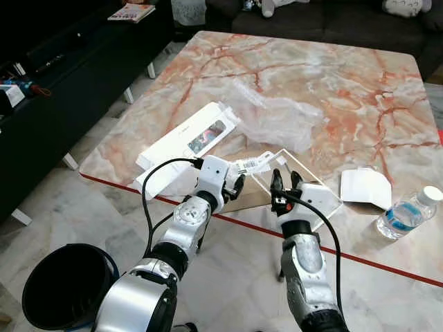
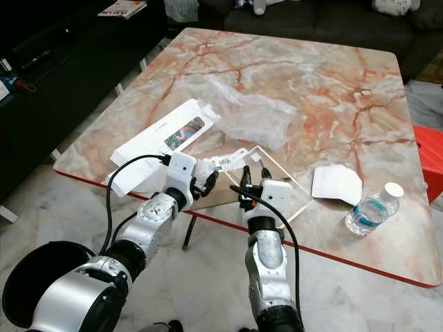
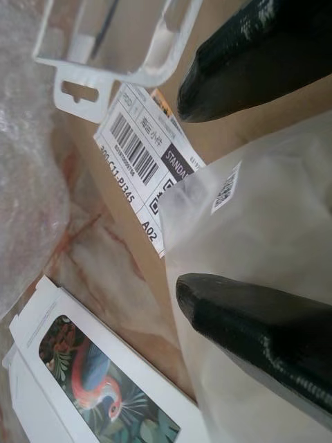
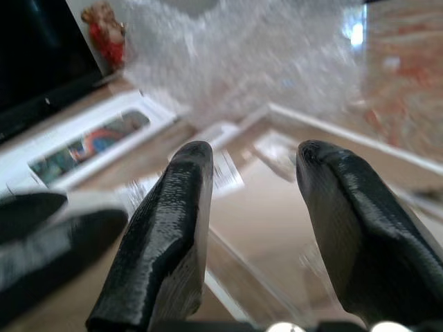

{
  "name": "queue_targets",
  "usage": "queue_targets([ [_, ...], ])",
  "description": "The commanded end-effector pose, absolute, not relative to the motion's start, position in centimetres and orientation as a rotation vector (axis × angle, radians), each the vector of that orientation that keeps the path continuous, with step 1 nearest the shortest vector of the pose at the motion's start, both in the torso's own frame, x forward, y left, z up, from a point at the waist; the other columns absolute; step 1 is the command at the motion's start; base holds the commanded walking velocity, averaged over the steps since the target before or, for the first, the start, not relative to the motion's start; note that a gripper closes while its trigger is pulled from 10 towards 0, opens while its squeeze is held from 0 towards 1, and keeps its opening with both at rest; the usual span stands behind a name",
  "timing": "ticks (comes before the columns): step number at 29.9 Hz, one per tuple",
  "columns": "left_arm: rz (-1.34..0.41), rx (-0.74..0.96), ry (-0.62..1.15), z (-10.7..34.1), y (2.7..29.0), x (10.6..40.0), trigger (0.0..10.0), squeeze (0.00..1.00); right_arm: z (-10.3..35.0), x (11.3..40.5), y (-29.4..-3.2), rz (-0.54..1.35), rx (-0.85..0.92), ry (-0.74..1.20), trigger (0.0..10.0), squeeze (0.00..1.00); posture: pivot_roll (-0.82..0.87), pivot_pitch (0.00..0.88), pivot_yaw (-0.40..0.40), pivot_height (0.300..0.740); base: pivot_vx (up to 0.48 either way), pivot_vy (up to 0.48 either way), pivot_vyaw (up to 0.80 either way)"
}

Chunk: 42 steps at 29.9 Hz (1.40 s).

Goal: Picking trash to rubbish bin

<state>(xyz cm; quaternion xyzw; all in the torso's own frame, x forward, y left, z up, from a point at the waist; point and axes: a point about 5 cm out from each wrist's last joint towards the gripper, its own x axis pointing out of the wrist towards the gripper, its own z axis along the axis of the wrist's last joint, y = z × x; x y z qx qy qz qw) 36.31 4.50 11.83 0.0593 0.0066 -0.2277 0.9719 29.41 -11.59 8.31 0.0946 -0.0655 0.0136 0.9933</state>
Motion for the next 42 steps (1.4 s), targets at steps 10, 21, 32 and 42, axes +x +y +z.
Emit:
queue_targets([
  [10,-0.469,0.236,0.029,11.1,4.4,36.1,0.0,0.0,7.2,27.6,-8.5,0.039,0.302,-0.061,10.0,0.0,0.07,0.173,0.031,0.74,0.0,0.0,0.0],
  [21,-0.458,0.204,0.022,11.5,4.2,36.2,0.0,0.0,7.3,27.7,-8.5,0.038,0.303,-0.058,10.0,0.0,0.06,0.155,0.035,0.74,0.0,0.0,0.0],
  [32,-0.412,0.12,0.046,10.8,4.9,36.0,0.0,0.0,7.3,27.8,-8.5,0.04,0.3,-0.057,10.0,0.0,0.07,0.135,0.035,0.74,0.0,0.0,0.0],
  [42,-0.385,0.06,-0.042,12.8,4.9,36.5,0.0,0.0,7.3,28.0,-8.6,0.041,0.298,-0.054,10.0,0.0,0.08,0.137,0.033,0.74,0.0,0.0,0.0],
])
